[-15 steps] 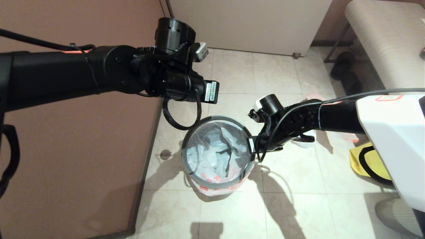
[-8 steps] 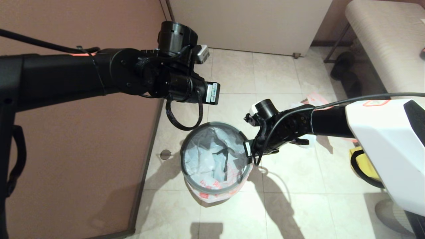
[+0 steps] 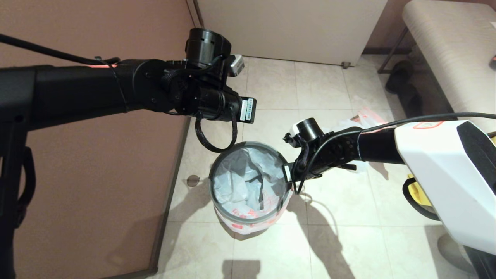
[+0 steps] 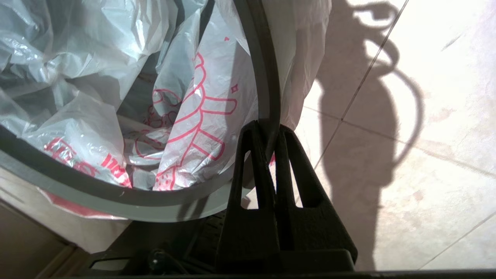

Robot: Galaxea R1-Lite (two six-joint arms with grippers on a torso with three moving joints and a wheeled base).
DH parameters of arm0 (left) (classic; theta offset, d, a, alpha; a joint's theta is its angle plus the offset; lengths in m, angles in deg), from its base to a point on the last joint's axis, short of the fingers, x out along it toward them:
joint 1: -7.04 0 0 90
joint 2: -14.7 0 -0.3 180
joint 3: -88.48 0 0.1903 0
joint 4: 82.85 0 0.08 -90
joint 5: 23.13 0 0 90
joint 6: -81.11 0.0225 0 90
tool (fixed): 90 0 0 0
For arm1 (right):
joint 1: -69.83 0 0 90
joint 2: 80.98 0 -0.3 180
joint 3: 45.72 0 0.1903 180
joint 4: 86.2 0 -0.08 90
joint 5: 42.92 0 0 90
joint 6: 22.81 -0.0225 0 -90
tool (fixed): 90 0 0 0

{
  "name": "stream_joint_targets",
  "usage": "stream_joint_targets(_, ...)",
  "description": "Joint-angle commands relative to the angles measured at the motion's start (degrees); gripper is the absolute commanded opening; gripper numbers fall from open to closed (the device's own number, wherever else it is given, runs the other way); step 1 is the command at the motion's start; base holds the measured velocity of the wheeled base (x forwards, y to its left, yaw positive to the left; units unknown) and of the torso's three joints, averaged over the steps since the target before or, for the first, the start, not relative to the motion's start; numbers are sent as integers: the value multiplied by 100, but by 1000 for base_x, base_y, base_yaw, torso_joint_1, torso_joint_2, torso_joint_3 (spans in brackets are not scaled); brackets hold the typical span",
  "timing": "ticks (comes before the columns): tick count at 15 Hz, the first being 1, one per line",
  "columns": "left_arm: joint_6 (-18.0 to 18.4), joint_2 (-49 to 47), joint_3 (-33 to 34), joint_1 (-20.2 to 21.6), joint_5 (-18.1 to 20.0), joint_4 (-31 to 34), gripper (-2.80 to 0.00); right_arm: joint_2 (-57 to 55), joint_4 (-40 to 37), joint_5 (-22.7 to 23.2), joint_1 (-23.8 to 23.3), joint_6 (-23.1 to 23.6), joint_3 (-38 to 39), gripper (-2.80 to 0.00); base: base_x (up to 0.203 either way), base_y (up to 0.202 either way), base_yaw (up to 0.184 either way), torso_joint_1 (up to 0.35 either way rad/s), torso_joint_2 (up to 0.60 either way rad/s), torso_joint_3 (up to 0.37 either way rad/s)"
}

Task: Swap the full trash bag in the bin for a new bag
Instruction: Place the trash can ring on the trash can

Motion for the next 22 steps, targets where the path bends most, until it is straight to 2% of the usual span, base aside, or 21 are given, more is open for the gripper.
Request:
stream_joint_targets(1,6,-49,-15,41,-6,8,-280,-157,-18,-27,2,88,4,-280,0,0,0,0,0,0)
stream_joint_targets(6,76,-271,-15,153,-16,-275,-280,-263,151,-133,80,273,4,-280,0,0,0,0,0,0)
stream_joint_targets(9,498,-408,-9,346,-28,-247,-280,-84,136,-289,151,282,18,-280,0,0,0,0,0,0)
stream_joint_targets(10,722,-480,-12,423,-94,-205,-280,-52,116,-301,169,283,22,-280,0,0,0,0,0,0)
stream_joint_targets(14,1256,-779,-17,447,-812,39,-280,-132,151,-301,204,274,22,-280,0,0,0,0,0,0)
stream_joint_targets(16,1298,-847,-15,441,-820,168,-280,-171,160,-316,195,282,22,-280,0,0,0,0,0,0)
stream_joint_targets(17,1496,-924,-22,467,-880,287,-280,-213,180,-319,185,283,22,-280,0,0,0,0,0,0)
stream_joint_targets(18,1727,-1006,-17,511,-1014,357,-280,-245,211,-319,164,290,22,-280,0,0,0,0,0,0)
stream_joint_targets(20,1806,-1104,-17,523,-1253,492,-280,-312,423,-319,118,292,22,-280,0,0,0,0,0,0)
stream_joint_targets(22,1915,-1072,-64,516,-1286,1153,-280,-418,575,-322,107,292,18,-280,0,0,0,0,0,0)
